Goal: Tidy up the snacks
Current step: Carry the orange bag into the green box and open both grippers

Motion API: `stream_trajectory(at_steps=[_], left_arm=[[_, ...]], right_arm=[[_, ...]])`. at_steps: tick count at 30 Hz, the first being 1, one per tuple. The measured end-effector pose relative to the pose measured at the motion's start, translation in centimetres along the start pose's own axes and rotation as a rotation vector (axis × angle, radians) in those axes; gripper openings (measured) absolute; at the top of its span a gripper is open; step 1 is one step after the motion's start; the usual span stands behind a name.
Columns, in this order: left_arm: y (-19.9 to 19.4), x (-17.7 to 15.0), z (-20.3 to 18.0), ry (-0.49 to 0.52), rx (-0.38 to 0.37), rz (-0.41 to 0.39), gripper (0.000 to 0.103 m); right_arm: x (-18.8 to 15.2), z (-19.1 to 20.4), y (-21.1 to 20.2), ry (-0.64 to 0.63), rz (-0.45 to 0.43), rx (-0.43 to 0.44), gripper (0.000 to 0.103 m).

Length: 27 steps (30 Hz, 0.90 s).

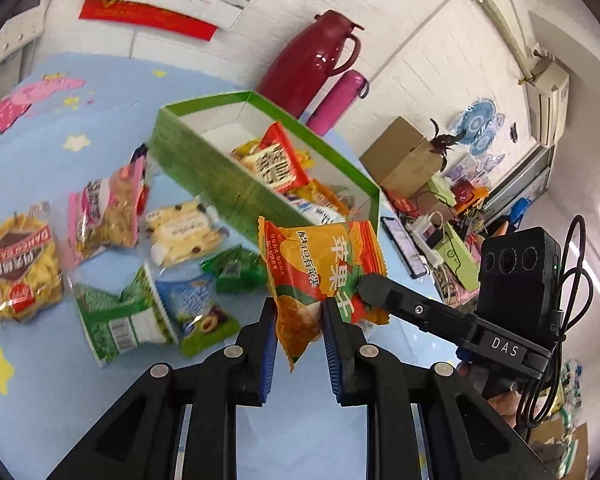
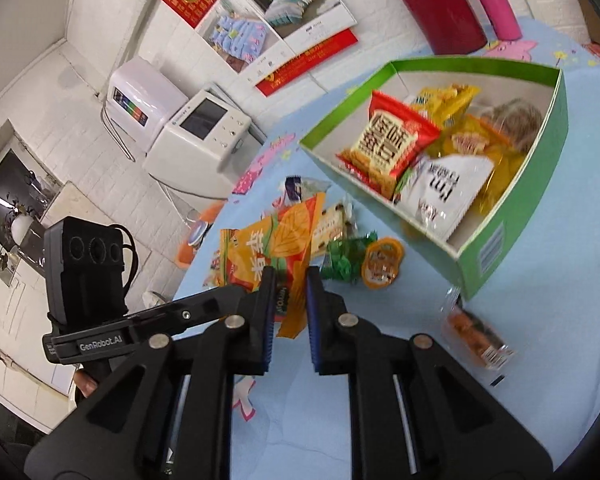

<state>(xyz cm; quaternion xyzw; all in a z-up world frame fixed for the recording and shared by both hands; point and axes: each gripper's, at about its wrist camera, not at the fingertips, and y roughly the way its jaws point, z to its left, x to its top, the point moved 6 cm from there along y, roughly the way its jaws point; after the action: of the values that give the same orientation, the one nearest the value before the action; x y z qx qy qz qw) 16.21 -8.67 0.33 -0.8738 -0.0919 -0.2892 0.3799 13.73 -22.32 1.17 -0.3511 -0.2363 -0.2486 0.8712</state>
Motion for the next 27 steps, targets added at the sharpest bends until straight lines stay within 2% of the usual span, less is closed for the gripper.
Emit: stream_trajectory(at_steps=[6,12,24,26,27], left_arm=[[1.6,4.2,-2.9,0.072,-0.008,-0.028,0.021],[4.2,6.6,-3.9,0.105,0.003,-0.013,0.021],[10.0,8.2,-2.7,0.105,0.026,0.070,0.021],[10.5,8.3,-2.5,0.112,0.048,0.073,0.025],[10.6,8.3,-2.3,0.121,0.083,0.068,0.029]], right_arm=[[3.8,-0.6,-2.3,0.000,-0.095,-0.034,0.016],[6.4,-2.9,-2.7,0.031,-0.134,-0.066,0.016],[8.2,-8.6,-1.1,0.116,-0.122,-0.086,0.016],[8.5,-9.3,-0.8,0.114,-0.127,-0.093,0.021],[8.6,-9.7,-0.7,0.109,-0.131,-0.105,0.024]])
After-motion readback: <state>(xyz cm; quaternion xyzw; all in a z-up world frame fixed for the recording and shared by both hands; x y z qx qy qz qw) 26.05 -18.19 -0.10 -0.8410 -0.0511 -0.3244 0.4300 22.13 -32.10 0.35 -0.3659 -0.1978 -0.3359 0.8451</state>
